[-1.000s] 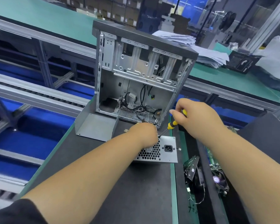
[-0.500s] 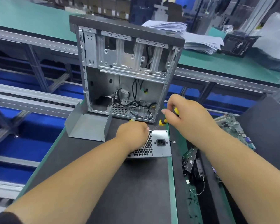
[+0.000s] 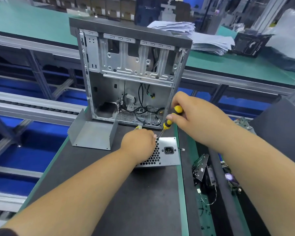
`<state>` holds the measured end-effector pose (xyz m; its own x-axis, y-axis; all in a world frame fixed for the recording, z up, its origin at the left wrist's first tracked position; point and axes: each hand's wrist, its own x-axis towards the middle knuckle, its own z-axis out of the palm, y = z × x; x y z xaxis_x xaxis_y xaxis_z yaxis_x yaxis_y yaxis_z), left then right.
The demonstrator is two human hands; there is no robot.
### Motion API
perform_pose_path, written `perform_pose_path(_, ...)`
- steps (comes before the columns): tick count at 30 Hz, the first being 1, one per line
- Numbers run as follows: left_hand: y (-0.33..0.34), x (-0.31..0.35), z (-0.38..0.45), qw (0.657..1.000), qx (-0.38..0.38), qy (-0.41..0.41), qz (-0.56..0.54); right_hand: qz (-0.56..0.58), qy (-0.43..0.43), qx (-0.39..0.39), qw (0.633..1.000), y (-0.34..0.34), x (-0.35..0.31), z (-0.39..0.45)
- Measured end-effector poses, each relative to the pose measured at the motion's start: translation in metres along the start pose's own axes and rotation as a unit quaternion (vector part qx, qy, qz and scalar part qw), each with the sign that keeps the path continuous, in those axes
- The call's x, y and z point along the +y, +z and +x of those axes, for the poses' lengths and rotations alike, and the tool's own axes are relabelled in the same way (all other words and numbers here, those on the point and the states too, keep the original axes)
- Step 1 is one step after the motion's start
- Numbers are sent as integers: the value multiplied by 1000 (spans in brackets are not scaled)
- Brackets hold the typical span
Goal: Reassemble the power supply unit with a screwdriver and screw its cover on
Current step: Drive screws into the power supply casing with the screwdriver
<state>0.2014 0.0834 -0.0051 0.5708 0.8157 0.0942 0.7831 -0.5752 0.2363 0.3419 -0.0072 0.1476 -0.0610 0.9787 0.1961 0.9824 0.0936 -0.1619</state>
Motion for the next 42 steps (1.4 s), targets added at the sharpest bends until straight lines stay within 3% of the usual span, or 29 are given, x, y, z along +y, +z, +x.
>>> perform_pose_path(4, -1, 2, 0, 1000, -6, -6, 9, -74, 83, 55, 992, 15, -12, 8)
perform_pose_path(8, -5, 0, 4, 1000, -26, -4, 4, -43, 14, 98, 994, 34, -22, 8)
perform_pose_path(14, -5, -2, 5, 1000, -27, -5, -3, 104, -59, -48, 992, 6, 5, 13)
perform_pose_path(16, -3, -1, 4, 1000, -24, -9, -4, 122, -44, -45, 991, 5, 8, 13)
perform_pose_path(21, -3, 0, 4, 1000, -23, -11, -4, -112, 63, 39, 991, 19, 0, 15)
perform_pose_path(27, -5, -1, 8, 999, -39, -3, 8, 123, -36, -100, 987, 5, -1, 13)
perform_pose_path(32, -8, 1, 8, 999, -48, -10, -3, -67, 11, 7, 998, 11, -3, 19)
perform_pose_path(38, -11, 1, 8, 998, -65, -8, -13, 98, 25, -11, 995, 10, -9, 16)
perform_pose_path(42, -18, 2, 10, 996, -93, -11, -11, -77, 87, 15, 993, 13, -17, 19)
